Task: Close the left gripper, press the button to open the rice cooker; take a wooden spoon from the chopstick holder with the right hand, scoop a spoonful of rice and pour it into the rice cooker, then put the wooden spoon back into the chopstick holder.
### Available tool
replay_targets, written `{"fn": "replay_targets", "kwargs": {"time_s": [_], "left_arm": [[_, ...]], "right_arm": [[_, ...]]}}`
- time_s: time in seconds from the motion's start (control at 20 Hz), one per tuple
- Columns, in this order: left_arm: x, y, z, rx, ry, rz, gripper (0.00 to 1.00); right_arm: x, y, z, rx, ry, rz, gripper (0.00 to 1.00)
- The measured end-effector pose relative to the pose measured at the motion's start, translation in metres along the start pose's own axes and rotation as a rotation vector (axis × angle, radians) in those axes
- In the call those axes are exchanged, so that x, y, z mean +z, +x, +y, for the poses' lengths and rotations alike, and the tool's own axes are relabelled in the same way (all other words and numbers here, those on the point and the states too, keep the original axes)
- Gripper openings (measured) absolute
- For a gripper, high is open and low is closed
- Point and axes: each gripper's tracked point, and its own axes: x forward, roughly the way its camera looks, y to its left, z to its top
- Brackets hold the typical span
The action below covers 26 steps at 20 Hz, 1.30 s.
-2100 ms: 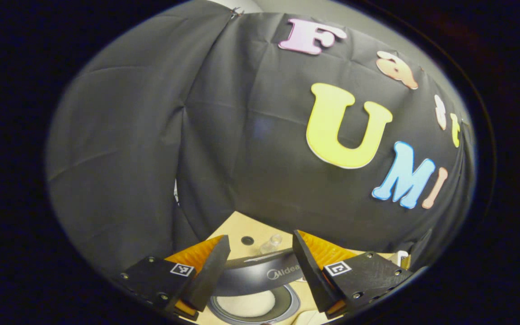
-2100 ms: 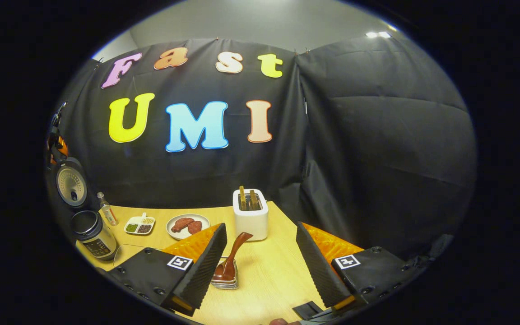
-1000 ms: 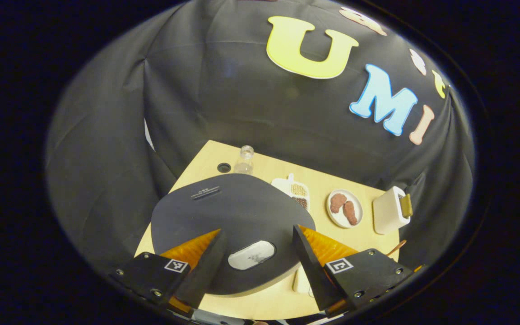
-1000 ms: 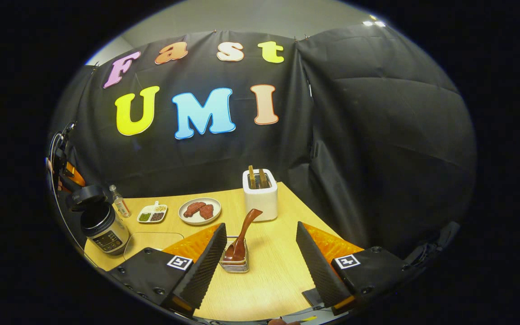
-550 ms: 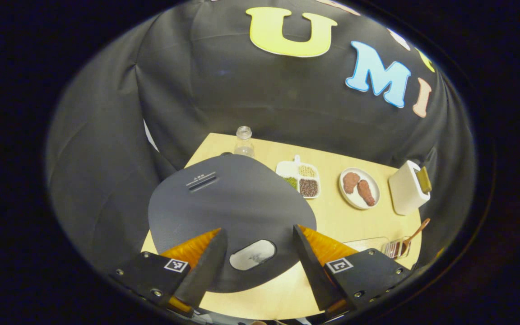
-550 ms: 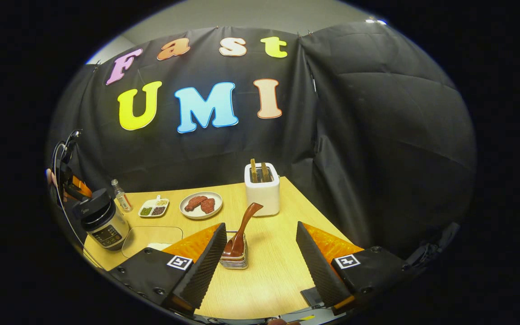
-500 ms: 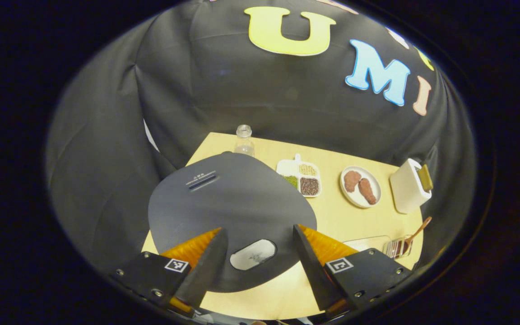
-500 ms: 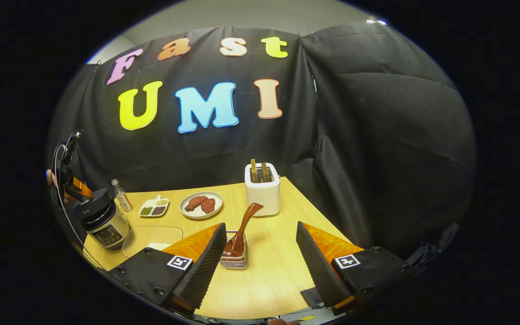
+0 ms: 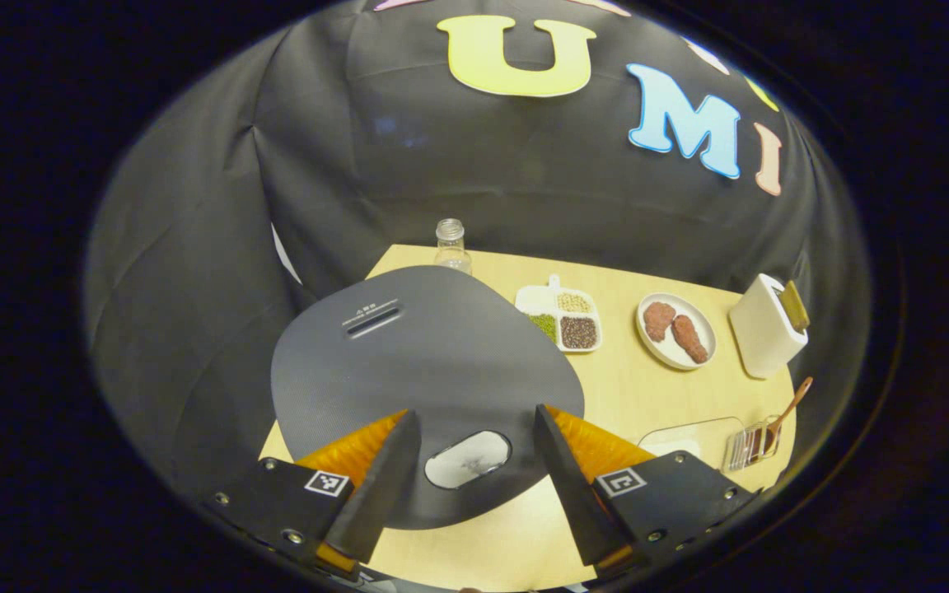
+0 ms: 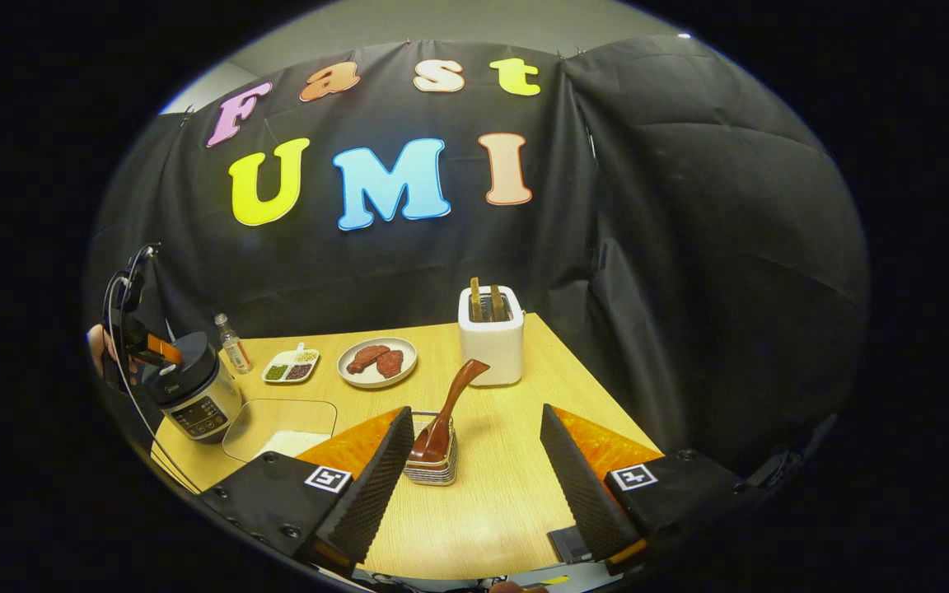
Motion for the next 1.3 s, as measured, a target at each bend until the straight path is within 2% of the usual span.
{"fn": "replay_targets", "kwargs": {"time_s": [0.35,0.5,0.6,0.7,0.9,1.0,1.15,1.3], "left_arm": [[-0.004,0.004,-0.002,0.03,-0.023,-0.005,0.93],[-0.008,-0.01,-0.001,0.091,-0.03,-0.017,0.93],[0.003,-0.044,-0.014,0.106,-0.059,-0.128,0.9],[0.007,-0.083,-0.032,0.085,-0.093,-0.201,0.89],[0.022,-0.158,-0.041,0.082,-0.031,-0.318,0.89],[0.045,-0.196,-0.056,0.038,-0.045,-0.421,0.89],[0.084,-0.257,-0.069,-0.048,-0.081,-0.587,0.89],[0.097,-0.313,-0.066,-0.1,-0.061,-0.69,0.89]], "right_arm": [[-0.002,0.017,-0.018,0.092,-0.002,0.004,0.98],[0.005,0.023,-0.029,0.128,-0.008,-0.01,0.98],[0.009,0.028,-0.037,0.154,-0.01,-0.015,0.98],[0.009,0.035,-0.042,0.174,-0.008,-0.003,0.98],[0.031,0.038,-0.052,0.186,0.004,-0.023,0.98],[0.051,0.032,-0.057,0.163,0.016,-0.065,0.99],[0.087,0.015,-0.07,0.087,0.02,-0.141,0.98],[0.126,-0.012,-0.077,0.027,0.014,-0.229,0.98]]}}
